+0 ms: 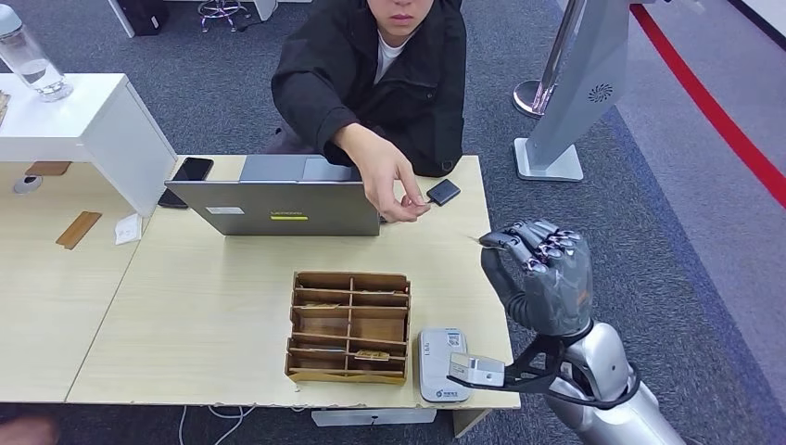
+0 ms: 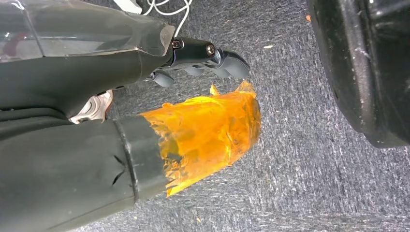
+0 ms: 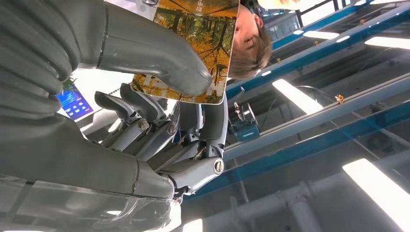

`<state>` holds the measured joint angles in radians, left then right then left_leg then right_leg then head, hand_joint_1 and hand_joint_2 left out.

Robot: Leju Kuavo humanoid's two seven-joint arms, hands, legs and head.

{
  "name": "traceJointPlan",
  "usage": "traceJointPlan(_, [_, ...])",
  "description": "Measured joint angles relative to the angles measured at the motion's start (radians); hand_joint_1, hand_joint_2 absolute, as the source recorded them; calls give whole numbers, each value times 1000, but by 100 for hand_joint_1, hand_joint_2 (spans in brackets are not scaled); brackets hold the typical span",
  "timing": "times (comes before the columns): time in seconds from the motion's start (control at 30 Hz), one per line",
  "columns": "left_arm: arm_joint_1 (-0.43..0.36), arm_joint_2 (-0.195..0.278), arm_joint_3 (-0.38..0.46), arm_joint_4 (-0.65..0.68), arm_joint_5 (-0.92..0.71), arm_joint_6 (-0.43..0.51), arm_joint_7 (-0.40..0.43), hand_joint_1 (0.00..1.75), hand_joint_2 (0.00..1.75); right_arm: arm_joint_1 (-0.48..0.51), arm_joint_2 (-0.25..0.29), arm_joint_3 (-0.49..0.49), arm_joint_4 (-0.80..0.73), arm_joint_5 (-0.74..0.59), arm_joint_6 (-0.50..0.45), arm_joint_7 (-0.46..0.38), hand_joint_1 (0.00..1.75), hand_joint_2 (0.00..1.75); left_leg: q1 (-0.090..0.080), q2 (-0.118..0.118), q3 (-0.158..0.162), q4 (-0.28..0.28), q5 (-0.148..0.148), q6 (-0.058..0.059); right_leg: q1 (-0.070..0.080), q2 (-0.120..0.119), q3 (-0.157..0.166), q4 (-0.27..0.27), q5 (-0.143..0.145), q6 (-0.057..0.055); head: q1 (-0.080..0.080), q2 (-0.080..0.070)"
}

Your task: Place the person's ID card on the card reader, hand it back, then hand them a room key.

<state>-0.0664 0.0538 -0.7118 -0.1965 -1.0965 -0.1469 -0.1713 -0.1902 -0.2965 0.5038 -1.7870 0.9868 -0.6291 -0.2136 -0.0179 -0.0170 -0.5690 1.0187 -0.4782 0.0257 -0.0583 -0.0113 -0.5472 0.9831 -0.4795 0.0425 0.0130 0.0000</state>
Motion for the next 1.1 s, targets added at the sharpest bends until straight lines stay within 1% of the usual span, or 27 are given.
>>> traceJointPlan(0.17, [0, 0, 0, 0, 2, 0, 0, 0, 0, 1, 0, -5, -2, -20, 5, -4, 175, 175, 0, 0, 0, 0, 0, 0, 0, 0, 0, 0, 0, 0, 0, 0])
traceJointPlan(0.37, [0, 0, 0, 0, 9, 2, 3, 0, 0, 44, -5, -39, -18, -183, 81, -47, 175, 175, 0, -1, 0, 0, 0, 0, 0, -1, 0, 0, 0, 1, 0, 0])
traceJointPlan(0.43, [1, -1, 0, 0, 10, 4, 4, 0, 0, 71, -8, -62, -25, -248, 126, -72, 175, 175, 0, -1, 0, 0, -1, 1, 0, -1, 0, 0, -1, 1, 0, 0])
traceJointPlan(0.53, [2, -1, 0, 0, 12, 10, 4, 0, 0, 104, -8, -97, -35, -376, 232, -100, 175, 175, -1, -1, -1, 0, -1, 1, -1, -1, 0, 0, -1, 1, 0, 0])
traceJointPlan(0.63, [3, -1, 0, 0, 15, 12, 4, 0, 0, 123, -10, -128, -38, -482, 332, -111, 175, 175, -1, -1, -1, 0, -1, 2, -1, -1, 0, 0, -1, 1, 0, 0])
traceJointPlan(0.77, [4, -1, 0, 0, 19, 12, 4, 0, 0, 136, -15, -163, -40, -584, 444, -113, 175, 175, -1, -1, -1, 0, -1, 2, -2, -1, 0, 0, -1, 1, 0, 0])
traceJointPlan(0.87, [5, -1, 0, 0, 20, 12, 5, 0, 0, 140, -18, -182, -40, -616, 480, -112, 175, 175, -2, -1, -1, 0, 0, 3, -2, -1, 0, 0, -1, 2, 0, 0])
traceJointPlan(1.1, [5, -1, 0, 0, 20, 13, 5, 0, 0, 144, -20, -197, -40, -633, 500, -108, 175, 175, -2, -1, -1, 0, 0, 3, -3, -1, 0, 0, -1, 3, 0, 0])
